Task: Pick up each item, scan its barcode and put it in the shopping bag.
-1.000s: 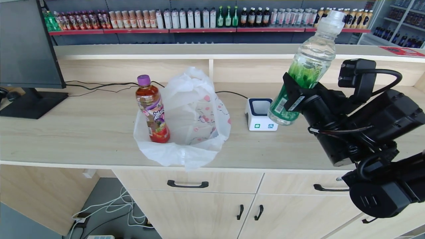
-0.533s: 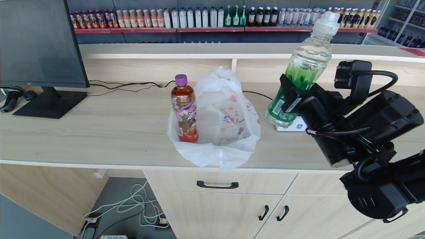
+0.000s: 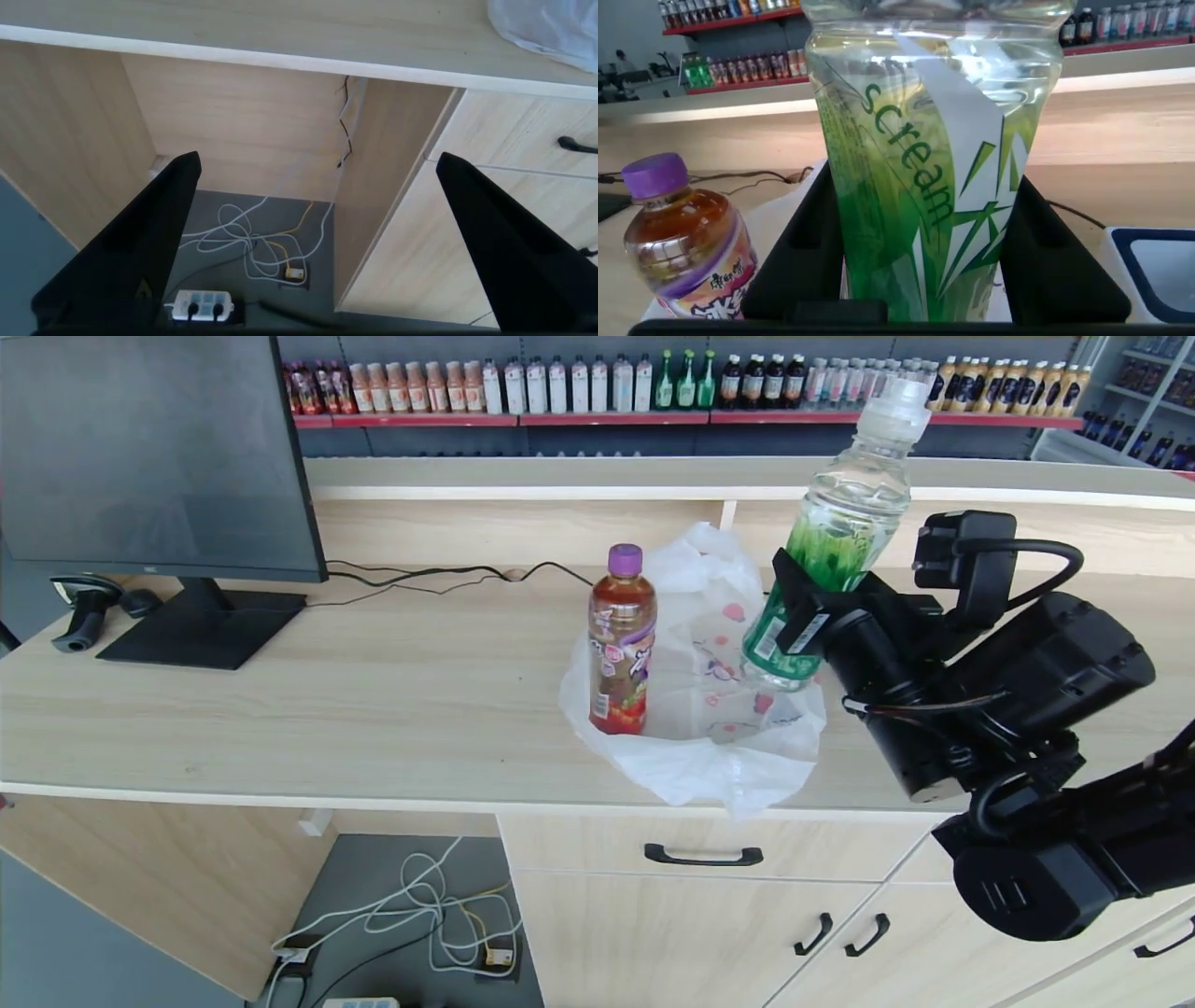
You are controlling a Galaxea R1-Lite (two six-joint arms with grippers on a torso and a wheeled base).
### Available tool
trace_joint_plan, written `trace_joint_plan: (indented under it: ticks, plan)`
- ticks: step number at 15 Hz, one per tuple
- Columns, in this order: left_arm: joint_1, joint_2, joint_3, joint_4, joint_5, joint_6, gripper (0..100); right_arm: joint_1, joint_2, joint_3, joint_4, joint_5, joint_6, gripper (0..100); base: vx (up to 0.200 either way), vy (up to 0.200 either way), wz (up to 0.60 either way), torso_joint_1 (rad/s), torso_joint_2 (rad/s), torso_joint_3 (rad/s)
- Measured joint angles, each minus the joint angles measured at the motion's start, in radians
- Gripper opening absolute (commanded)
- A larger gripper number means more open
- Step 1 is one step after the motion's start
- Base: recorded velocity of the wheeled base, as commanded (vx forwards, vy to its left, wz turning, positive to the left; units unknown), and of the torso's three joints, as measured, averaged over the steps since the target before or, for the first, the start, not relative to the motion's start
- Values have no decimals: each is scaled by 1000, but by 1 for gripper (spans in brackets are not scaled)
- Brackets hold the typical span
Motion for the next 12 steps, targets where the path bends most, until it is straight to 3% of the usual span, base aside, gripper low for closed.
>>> trace_joint_plan:
  ticks: [12]
  plan:
    - [0, 0, 0, 0, 0, 0, 100, -20, 164, -149, 0, 0, 4, 0, 0, 0, 0, 0, 0, 0]
